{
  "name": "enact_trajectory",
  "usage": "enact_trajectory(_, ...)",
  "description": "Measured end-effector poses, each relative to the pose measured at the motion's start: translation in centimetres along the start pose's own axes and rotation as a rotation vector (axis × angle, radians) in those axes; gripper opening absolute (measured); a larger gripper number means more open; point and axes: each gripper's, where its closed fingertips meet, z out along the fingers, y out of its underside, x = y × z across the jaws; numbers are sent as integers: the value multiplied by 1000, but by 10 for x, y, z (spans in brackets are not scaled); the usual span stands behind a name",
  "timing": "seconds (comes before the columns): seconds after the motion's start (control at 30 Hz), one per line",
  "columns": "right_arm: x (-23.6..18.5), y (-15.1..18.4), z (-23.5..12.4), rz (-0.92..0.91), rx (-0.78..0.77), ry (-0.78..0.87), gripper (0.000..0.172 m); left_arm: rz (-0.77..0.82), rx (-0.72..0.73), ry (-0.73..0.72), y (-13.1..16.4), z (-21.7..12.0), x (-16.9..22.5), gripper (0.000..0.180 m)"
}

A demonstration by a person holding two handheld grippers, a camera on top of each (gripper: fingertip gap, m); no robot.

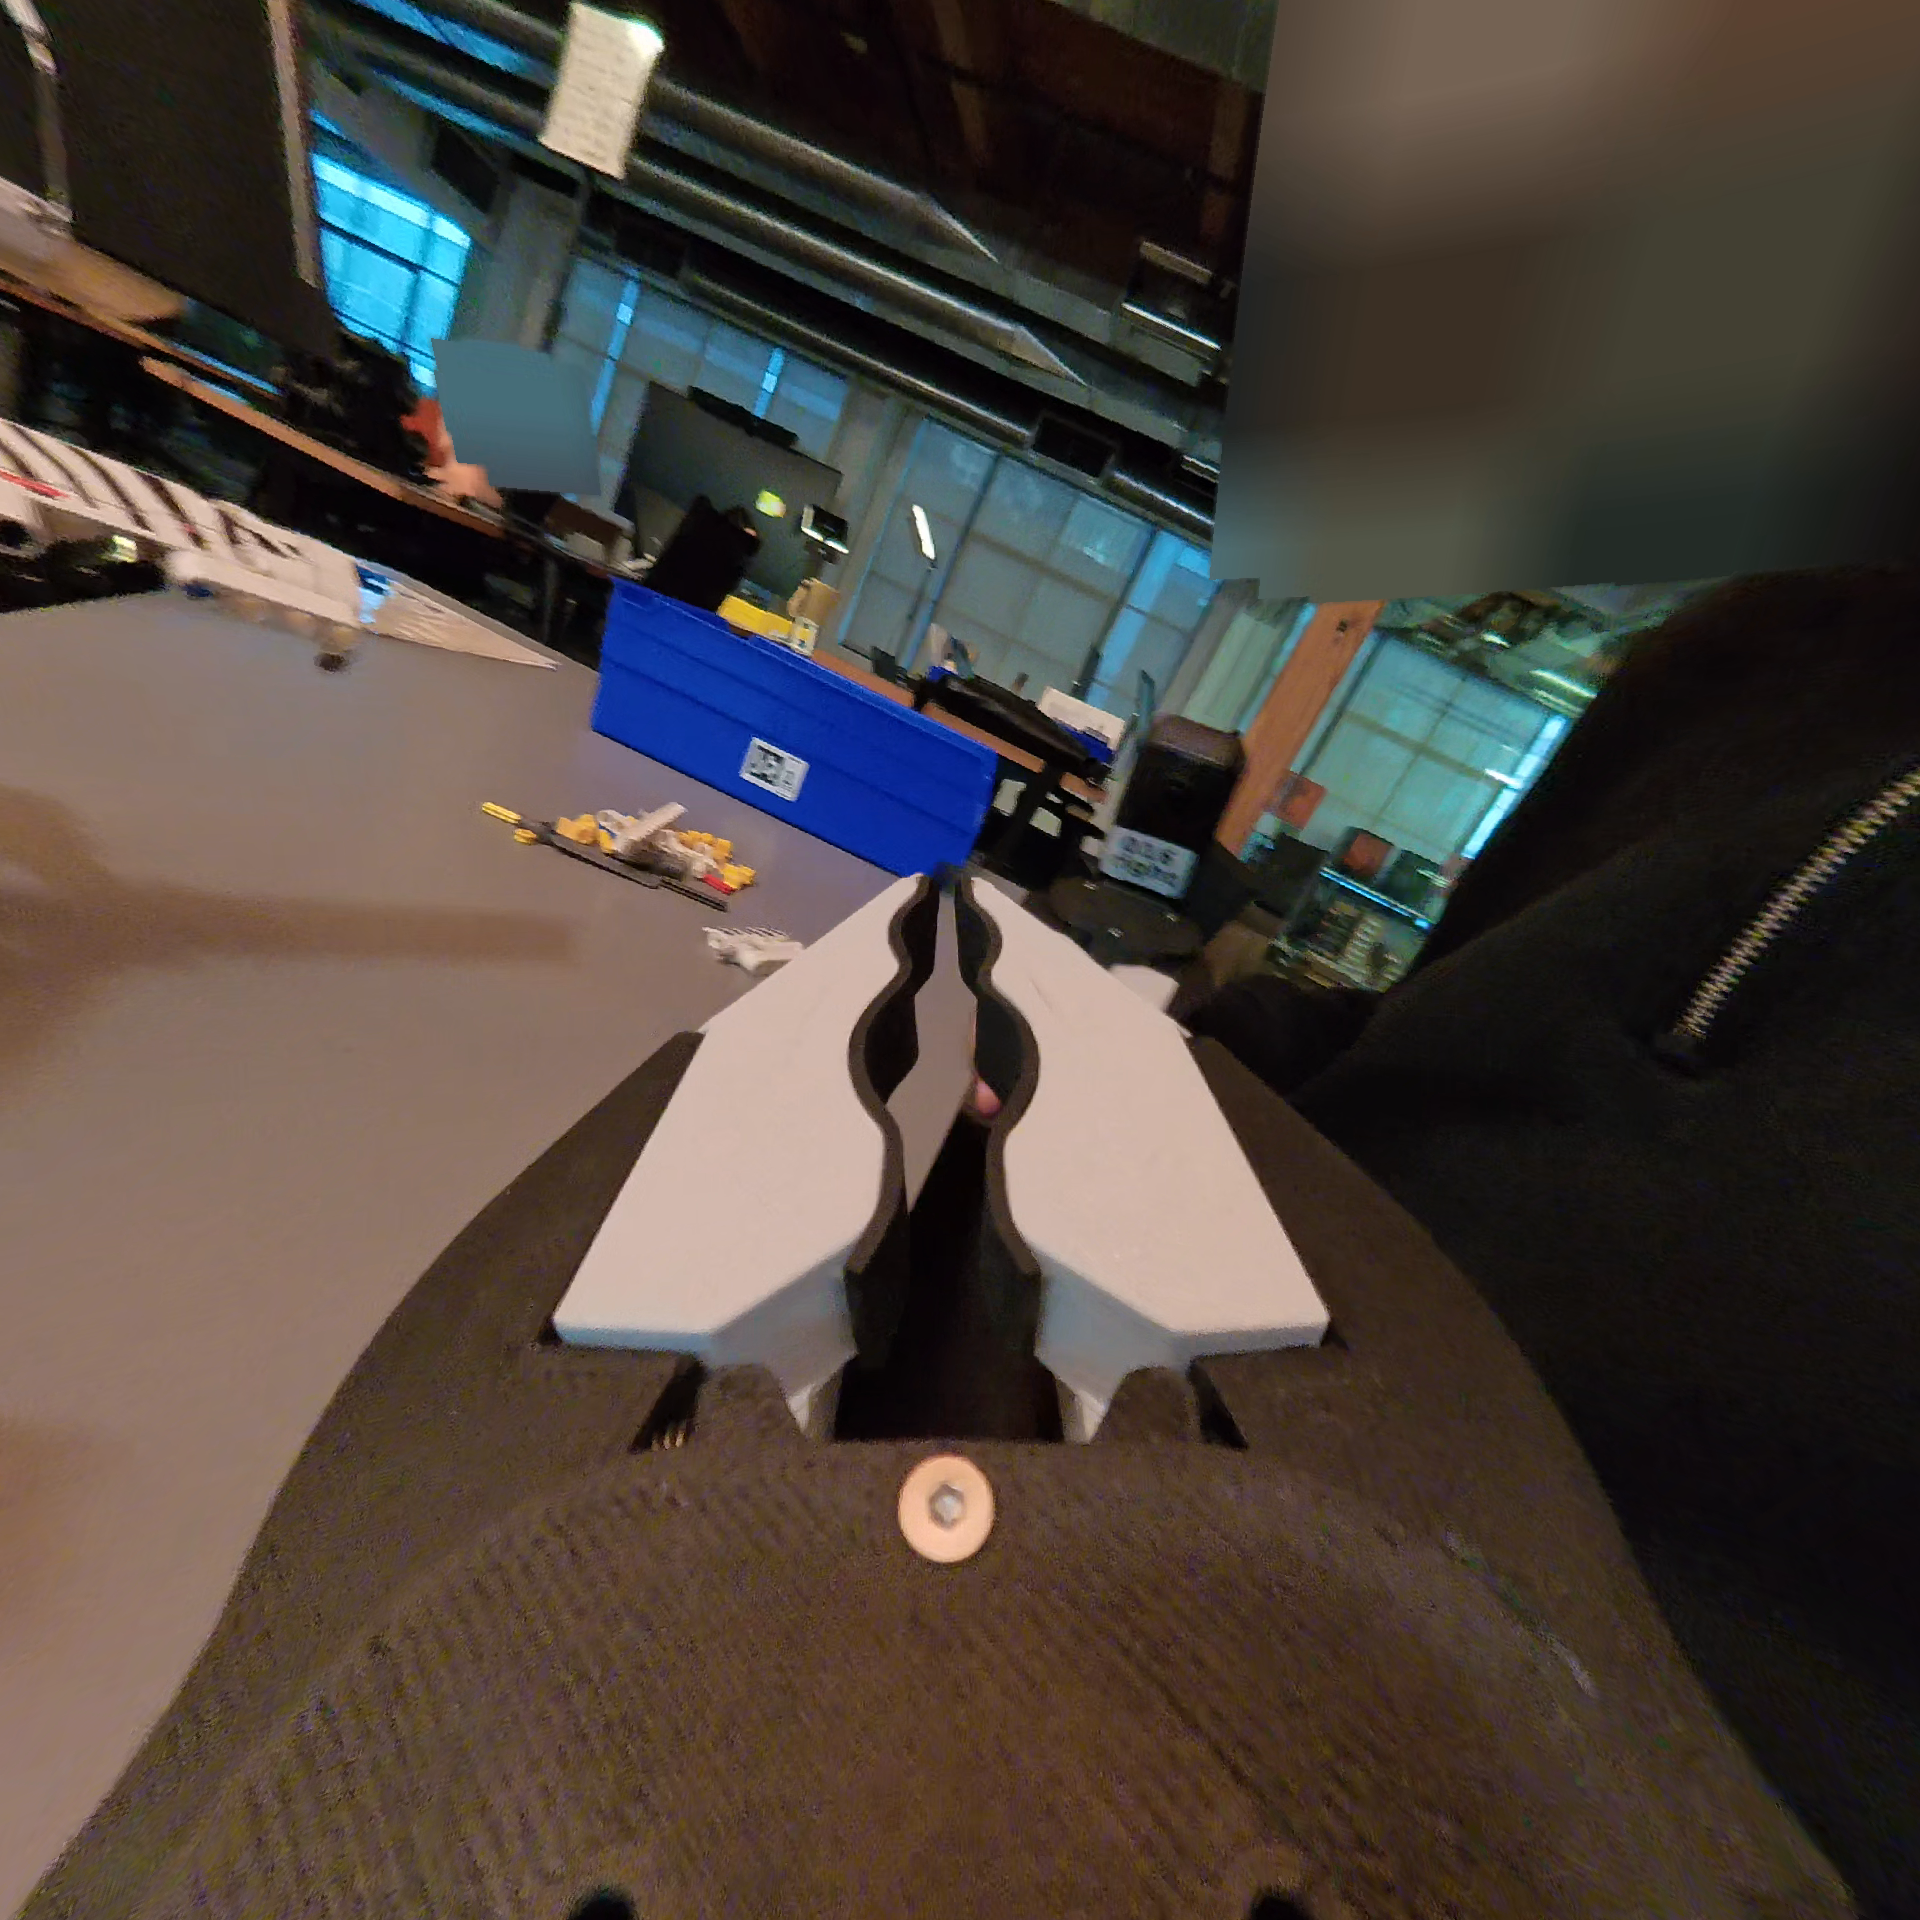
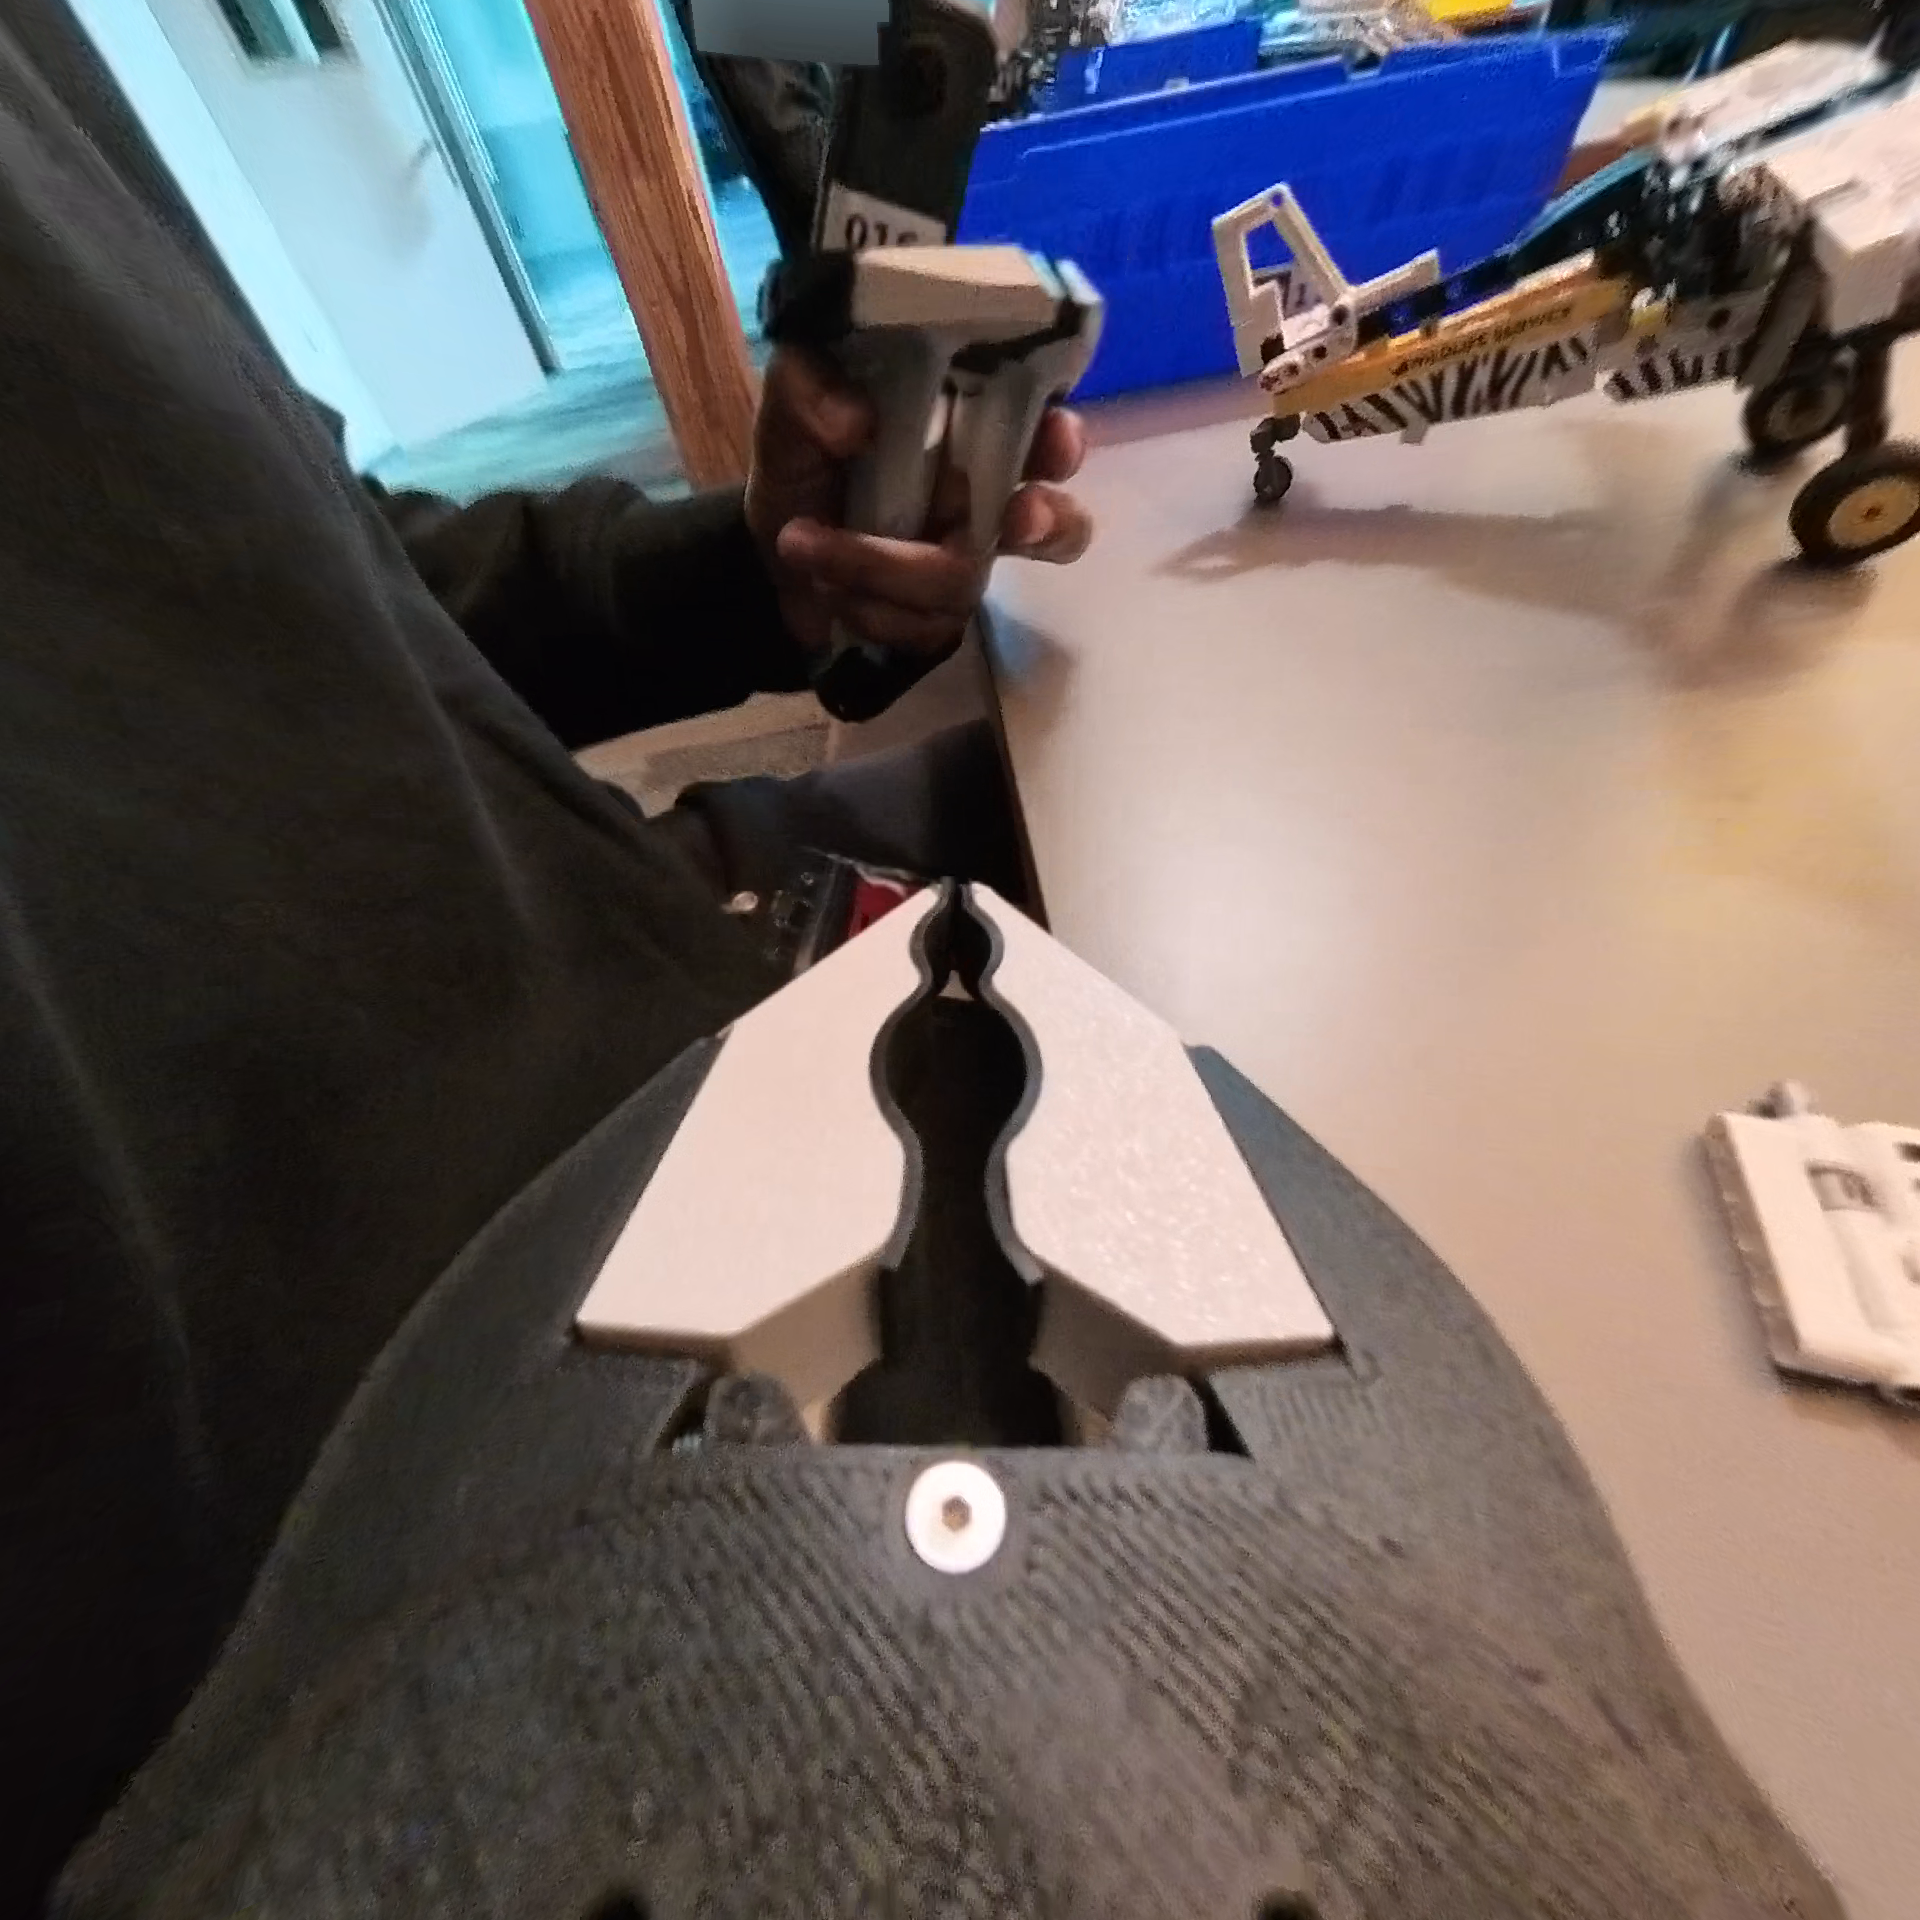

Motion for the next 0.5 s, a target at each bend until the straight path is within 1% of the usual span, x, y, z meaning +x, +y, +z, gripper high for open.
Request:
enact_trajectory(0.07, 4, -5, -2, 81, 23, -26, 0, -12, -10, 39, 3, 0, 7, 0)
enact_trajectory(0.13, 5, -6, -2, 116, 17, -43, 0, -15, 4, 27, 6, -5, 10, 0)
enact_trajectory(0.23, -2, 4, 1, 99, -44, -77, 0, -40, 24, -11, 12, -18, 24, 0)
enact_trajectory(0.4, -3, 6, 2, 8, -37, -42, 0, -28, 56, -266, 39, -63, 48, 0)
enact_trajectory(0.5, -4, 8, 3, -57, -34, -16, 0, -36, 86, -378, 59, -86, 82, 0)
